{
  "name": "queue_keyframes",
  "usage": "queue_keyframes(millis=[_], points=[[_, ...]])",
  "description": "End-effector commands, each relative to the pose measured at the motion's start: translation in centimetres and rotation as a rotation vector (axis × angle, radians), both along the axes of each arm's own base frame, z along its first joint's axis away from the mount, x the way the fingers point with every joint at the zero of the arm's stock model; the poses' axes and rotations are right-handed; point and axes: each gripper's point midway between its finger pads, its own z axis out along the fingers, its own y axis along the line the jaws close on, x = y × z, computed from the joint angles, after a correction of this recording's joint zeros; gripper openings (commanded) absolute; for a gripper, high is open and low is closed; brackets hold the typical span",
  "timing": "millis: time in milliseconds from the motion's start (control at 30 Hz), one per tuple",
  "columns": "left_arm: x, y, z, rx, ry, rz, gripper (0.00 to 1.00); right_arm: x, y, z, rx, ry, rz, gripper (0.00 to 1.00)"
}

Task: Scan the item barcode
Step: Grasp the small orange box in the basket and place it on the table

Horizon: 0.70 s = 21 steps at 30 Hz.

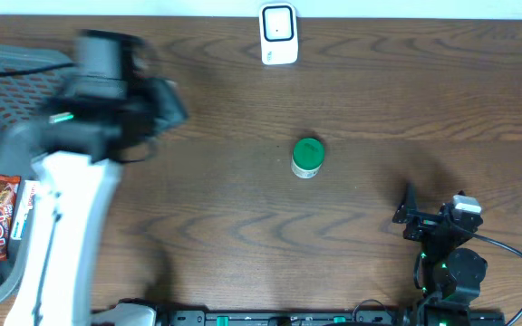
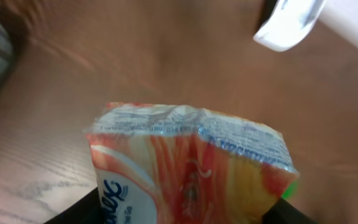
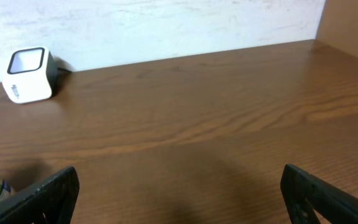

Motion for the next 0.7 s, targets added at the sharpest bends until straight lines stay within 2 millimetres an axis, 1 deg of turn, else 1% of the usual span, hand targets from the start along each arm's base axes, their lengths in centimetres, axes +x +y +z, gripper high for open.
queue_keyframes(millis=[0,100,167,233,267,300,367,400,467,500,533,567,667], points=[[-0.2,-2.6,-8.4,0.108,0.148,0.019,0.57,0.0,0.1,-0.1,0.012,-0.001,0.004,0.99],[-0.4,-4.6,-13.6,0.116,0.217,0.004,0.57,0.0,0.1,-0.1,0.012,-0.001,0.004,0.99],[-0.5,-5.6,-16.7,0.123,0.252,-0.002,0.58,0.0,0.1,-0.1,0.012,-0.001,0.004,0.99],[-0.9,-6.8,-20.4,0.142,0.304,-0.024,0.59,0.0,0.1,-0.1,0.012,-0.001,0.004,0.99],[-1.1,-7.1,-21.5,0.150,0.324,-0.035,0.60,0.0,0.1,-0.1,0.012,-0.001,0.004,0.99],[-1.6,-7.8,-23.5,0.169,0.366,-0.058,0.60,0.0,0.1,-0.1,0.012,-0.001,0.004,0.99],[-1.7,-8.5,-24.5,0.180,0.379,-0.079,0.60,0.0,0.1,-0.1,0.012,-0.001,0.004,0.99],[-1.4,-8.8,-24.6,0.181,0.366,-0.100,0.65,0.0,0.1,-0.1,0.012,-0.001,0.004,0.99],[-1.0,-9.1,-24.0,0.177,0.343,-0.118,0.80,0.0,0.1,-0.1,0.012,-0.001,0.004,0.99],[-0.8,-9.3,-23.7,0.175,0.334,-0.137,0.83,0.0,0.1,-0.1,0.012,-0.001,0.004,0.99],[-0.4,-9.5,-22.7,0.179,0.309,-0.172,0.95,0.0,0.1,-0.1,0.012,-0.001,0.004,0.99],[-0.2,-9.5,-22.2,0.180,0.297,-0.185,0.97,0.0,0.1,-0.1,0.012,-0.001,0.004,0.99],[1.6,-9.3,-16.2,0.183,0.162,-0.269,0.98,0.0,0.1,-0.1,0.012,-0.001,0.004,0.99]])
